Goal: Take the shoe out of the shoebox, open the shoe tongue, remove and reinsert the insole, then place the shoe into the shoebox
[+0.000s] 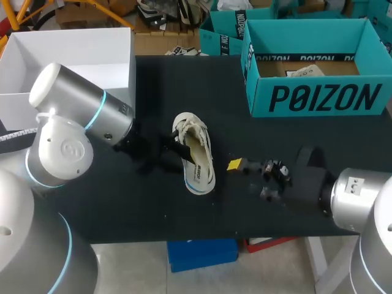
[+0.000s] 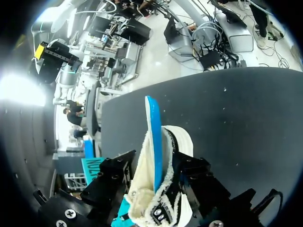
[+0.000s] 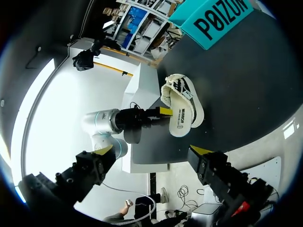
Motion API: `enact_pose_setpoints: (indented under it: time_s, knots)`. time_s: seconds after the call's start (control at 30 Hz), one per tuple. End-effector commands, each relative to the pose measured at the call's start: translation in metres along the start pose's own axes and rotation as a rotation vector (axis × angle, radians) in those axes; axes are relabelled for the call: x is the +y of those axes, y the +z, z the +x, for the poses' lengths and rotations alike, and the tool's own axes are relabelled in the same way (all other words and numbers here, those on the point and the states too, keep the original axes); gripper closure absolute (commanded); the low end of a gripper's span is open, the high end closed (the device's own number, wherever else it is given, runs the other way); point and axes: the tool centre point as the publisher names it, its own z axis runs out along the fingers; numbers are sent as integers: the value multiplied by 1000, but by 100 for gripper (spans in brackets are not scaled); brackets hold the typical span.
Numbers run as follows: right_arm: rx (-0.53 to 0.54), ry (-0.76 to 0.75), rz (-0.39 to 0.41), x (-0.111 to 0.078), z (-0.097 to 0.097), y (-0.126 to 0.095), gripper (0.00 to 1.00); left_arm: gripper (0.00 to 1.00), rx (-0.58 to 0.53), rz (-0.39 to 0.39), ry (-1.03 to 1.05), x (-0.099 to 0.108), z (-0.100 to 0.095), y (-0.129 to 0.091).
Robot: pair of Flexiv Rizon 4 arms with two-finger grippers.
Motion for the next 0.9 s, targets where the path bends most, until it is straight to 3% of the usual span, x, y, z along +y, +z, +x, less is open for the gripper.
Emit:
enact_pose_setpoints:
  time_s: [0.03, 0.4, 0.43, 0.47, 0.5, 0.57, 0.9]
  knots:
    - [13, 1, 112, 5, -3, -5, 0, 0, 21, -18, 4, -2, 1, -8]
    - [13, 1, 112, 5, -3, -5, 0, 3, 228, -81, 19, 19, 5, -33]
    - [13, 1, 112, 5, -3, -5, 0, 11, 246, -82, 22, 20, 5, -34]
    - [13, 1, 112, 5, -3, -5, 0, 38, 270, -93, 31, 21, 6, -33]
    - [13, 1, 112, 5, -3, -5, 0, 52, 284, -99, 34, 23, 7, -32]
    - [13, 1, 112, 5, -3, -5, 0, 60, 299, -101, 26, 27, 9, -30]
    - [13, 1, 112, 5, -3, -5, 0, 58, 385, -142, 48, 44, 11, -15]
